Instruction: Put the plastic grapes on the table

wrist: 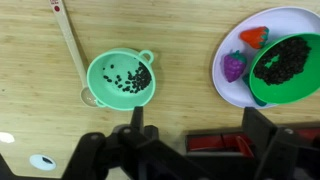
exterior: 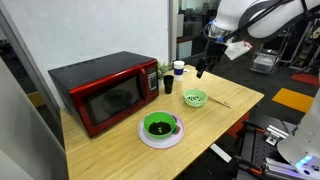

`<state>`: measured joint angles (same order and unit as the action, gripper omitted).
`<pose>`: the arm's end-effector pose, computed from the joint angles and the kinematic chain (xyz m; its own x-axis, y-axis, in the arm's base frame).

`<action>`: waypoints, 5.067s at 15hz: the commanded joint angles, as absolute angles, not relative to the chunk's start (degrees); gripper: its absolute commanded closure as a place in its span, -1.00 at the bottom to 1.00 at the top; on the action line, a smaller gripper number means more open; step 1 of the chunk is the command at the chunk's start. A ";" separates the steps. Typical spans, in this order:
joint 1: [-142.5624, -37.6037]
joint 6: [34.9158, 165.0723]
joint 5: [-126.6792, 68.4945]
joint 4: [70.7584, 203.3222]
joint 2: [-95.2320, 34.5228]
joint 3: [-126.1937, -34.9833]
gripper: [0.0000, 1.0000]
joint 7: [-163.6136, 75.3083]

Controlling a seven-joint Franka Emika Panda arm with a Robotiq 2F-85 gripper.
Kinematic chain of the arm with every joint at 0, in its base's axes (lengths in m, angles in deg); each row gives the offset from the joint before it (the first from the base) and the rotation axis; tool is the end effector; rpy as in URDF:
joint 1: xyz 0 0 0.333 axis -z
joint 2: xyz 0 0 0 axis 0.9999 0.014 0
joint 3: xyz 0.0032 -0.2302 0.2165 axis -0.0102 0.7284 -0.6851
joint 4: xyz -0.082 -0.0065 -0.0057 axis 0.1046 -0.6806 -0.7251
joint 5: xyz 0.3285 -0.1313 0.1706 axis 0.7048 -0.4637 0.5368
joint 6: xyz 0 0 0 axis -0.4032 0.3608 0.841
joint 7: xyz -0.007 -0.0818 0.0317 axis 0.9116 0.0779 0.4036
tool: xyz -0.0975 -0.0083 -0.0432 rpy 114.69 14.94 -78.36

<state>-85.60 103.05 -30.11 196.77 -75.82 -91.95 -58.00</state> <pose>0.3966 0.0254 0.4252 0.9418 -0.2039 0.2671 -0.2215 -0.9744 0.0372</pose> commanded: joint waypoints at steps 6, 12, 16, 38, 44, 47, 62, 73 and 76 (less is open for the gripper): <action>-85.74 102.85 -30.18 196.67 -75.85 -91.78 -1.00 -58.01; -87.56 101.78 -27.69 196.27 -74.64 -90.14 -1.00 -54.91; -92.73 99.68 -18.35 195.94 -72.07 -85.17 -1.00 -45.00; -93.93 105.91 -11.22 195.64 -53.03 -84.96 -1.00 -34.98; -93.94 105.91 -11.22 195.64 -53.47 -84.93 -1.00 -34.99; -93.94 105.91 -11.22 195.64 -53.47 -84.93 -1.00 -35.00; -93.90 109.30 -10.92 184.70 -38.54 -87.75 -1.00 -34.69; -93.51 114.37 -14.18 183.94 -35.40 -87.92 -1.00 -37.06; -93.81 116.51 -16.97 184.19 -34.05 -87.32 -1.00 -39.75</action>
